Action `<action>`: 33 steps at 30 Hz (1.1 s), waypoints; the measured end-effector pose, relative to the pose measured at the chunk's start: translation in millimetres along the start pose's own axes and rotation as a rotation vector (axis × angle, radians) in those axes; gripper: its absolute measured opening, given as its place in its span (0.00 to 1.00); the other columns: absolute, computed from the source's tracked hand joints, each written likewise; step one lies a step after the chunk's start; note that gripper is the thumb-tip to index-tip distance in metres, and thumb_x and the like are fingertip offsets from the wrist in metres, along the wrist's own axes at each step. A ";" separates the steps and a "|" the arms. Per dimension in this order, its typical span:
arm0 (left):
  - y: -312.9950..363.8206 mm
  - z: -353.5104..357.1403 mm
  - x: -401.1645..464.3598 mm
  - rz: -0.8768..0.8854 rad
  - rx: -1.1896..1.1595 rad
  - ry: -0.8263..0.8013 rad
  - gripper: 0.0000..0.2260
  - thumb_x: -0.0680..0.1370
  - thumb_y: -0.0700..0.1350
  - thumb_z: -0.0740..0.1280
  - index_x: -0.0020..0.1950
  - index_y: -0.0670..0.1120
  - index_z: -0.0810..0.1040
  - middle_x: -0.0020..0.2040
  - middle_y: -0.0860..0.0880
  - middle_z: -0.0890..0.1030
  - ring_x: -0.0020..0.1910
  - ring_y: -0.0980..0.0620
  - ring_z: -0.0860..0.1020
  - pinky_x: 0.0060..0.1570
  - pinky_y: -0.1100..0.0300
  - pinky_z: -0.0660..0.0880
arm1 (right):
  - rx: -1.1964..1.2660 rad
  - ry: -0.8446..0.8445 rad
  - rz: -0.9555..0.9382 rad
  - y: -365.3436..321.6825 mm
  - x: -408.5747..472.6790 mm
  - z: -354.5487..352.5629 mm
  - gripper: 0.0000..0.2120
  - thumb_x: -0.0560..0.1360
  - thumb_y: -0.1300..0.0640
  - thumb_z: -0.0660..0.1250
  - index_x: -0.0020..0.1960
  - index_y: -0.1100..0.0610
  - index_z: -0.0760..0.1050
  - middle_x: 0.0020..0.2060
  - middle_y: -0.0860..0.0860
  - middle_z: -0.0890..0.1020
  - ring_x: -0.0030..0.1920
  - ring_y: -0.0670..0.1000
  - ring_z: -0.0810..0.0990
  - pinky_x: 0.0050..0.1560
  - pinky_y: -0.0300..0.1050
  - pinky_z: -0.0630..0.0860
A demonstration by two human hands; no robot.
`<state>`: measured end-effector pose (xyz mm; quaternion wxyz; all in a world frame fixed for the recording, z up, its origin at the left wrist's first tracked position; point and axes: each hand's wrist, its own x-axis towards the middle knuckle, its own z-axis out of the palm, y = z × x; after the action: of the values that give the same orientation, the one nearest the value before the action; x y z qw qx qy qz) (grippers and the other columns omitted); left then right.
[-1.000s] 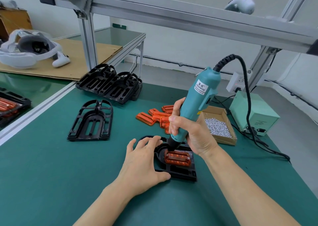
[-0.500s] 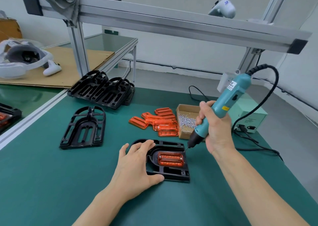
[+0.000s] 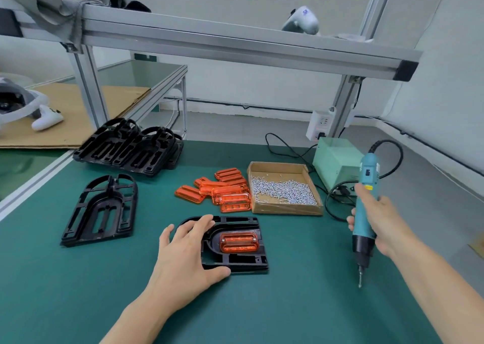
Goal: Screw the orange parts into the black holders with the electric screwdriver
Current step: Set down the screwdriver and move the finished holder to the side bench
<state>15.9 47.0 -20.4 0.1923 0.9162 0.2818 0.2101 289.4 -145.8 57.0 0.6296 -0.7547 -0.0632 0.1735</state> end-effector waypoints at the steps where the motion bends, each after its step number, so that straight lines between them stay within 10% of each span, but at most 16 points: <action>1: 0.2 0.1 1.0 0.001 0.002 0.002 0.43 0.64 0.65 0.70 0.74 0.57 0.55 0.69 0.66 0.65 0.71 0.64 0.56 0.73 0.57 0.38 | -0.074 -0.008 0.017 3.5 1.4 -5.0 0.15 0.78 0.44 0.64 0.50 0.55 0.67 0.38 0.56 0.74 0.30 0.53 0.75 0.30 0.45 0.75; 12: 0.5 -1.1 4.2 0.008 -0.002 0.009 0.41 0.65 0.64 0.70 0.73 0.57 0.56 0.69 0.64 0.66 0.71 0.63 0.56 0.73 0.57 0.39 | -1.396 0.027 -0.099 23.2 12.6 -6.0 0.26 0.79 0.35 0.53 0.57 0.58 0.69 0.45 0.52 0.77 0.45 0.55 0.77 0.43 0.46 0.73; 25: 1.8 -2.4 2.9 0.003 -0.018 0.010 0.41 0.66 0.63 0.71 0.74 0.57 0.56 0.69 0.63 0.65 0.71 0.63 0.56 0.72 0.57 0.38 | -1.736 0.136 -0.237 25.3 23.2 8.9 0.26 0.73 0.28 0.55 0.35 0.51 0.63 0.35 0.46 0.73 0.31 0.46 0.69 0.29 0.39 0.63; 33: 3.8 -3.9 2.5 -0.009 -0.038 -0.013 0.41 0.66 0.63 0.71 0.73 0.58 0.55 0.70 0.63 0.65 0.72 0.62 0.54 0.72 0.57 0.37 | -1.748 0.179 -0.371 10.5 9.7 22.1 0.29 0.74 0.28 0.52 0.57 0.50 0.75 0.52 0.49 0.78 0.52 0.51 0.76 0.52 0.47 0.67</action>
<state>17.5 46.5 -14.7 0.2125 0.9124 0.2807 0.2088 289.6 -124.4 41.8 -0.1492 -0.9529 -0.2444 -0.1005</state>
